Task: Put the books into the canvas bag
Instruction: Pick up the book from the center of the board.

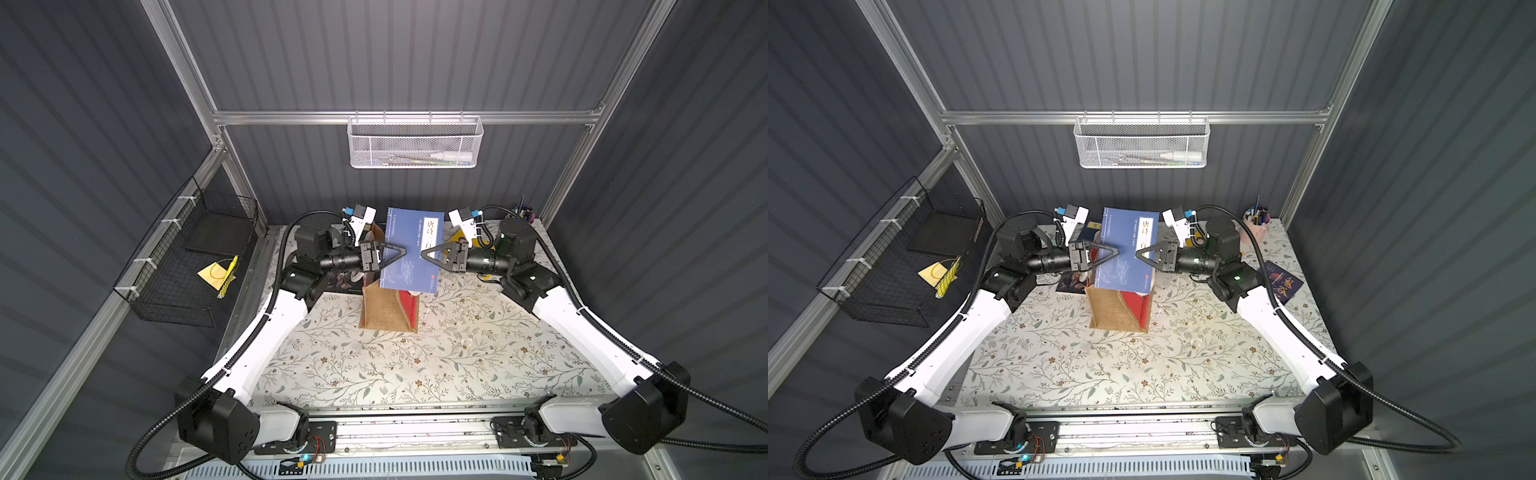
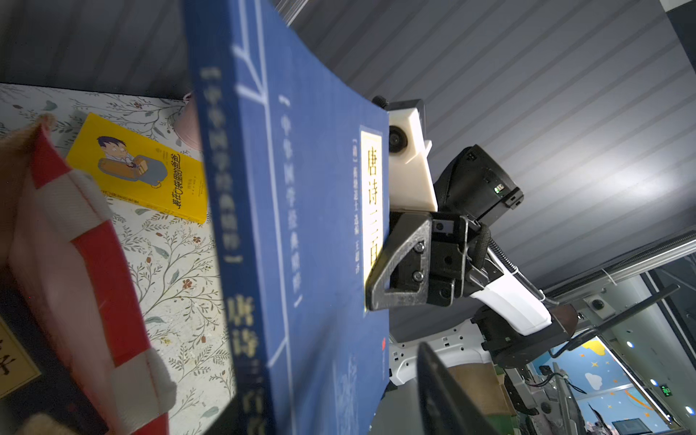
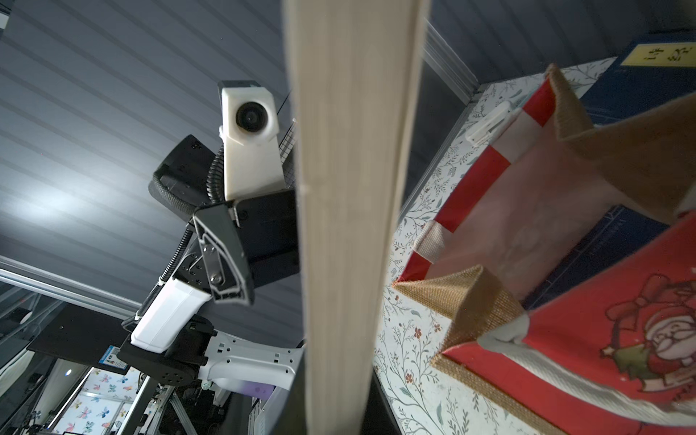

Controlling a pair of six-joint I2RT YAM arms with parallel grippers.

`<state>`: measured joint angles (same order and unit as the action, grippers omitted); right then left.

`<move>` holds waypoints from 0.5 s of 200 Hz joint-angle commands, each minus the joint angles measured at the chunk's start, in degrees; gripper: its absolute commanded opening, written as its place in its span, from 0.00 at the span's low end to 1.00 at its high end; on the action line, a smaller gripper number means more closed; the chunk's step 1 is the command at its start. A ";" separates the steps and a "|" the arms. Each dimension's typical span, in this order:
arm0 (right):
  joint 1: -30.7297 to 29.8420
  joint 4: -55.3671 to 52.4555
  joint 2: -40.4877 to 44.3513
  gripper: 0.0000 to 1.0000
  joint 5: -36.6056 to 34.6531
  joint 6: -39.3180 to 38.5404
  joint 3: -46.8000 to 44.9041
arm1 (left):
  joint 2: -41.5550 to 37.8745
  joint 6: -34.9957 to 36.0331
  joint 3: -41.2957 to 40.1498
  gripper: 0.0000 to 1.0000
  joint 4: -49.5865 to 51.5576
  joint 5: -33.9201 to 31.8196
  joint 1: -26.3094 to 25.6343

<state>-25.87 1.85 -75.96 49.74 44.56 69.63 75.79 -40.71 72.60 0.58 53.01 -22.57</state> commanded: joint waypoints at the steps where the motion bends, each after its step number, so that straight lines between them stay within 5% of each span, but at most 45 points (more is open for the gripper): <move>1: 0.12 -2.18 -1.30 0.00 0.19 -3.24 3.81 | 1.41 -1.76 3.34 0.34 -1.81 3.24 0.93; 28: 0.12 -4.52 -3.81 0.00 0.16 -4.92 6.75 | 2.99 -2.10 4.71 0.05 -1.90 4.20 1.30; 45: 0.12 -5.26 -5.54 0.04 0.52 -5.56 8.66 | 3.57 -1.74 5.70 0.00 -1.19 4.34 1.55; 59: 0.12 -7.04 -6.86 0.26 0.22 -6.56 10.43 | 3.90 -0.30 7.07 0.00 1.27 3.66 1.74; 72: 0.16 -9.66 -7.88 0.58 -1.23 -7.91 11.89 | 4.01 3.08 10.01 0.00 6.72 0.92 2.04; 100: 0.12 -19.67 -9.52 0.74 -9.10 -11.85 15.51 | 3.75 12.09 15.56 0.00 21.04 -9.77 2.48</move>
<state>-25.65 -8.51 -84.66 47.13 37.19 81.34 80.29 -37.58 82.32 9.80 51.16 -20.43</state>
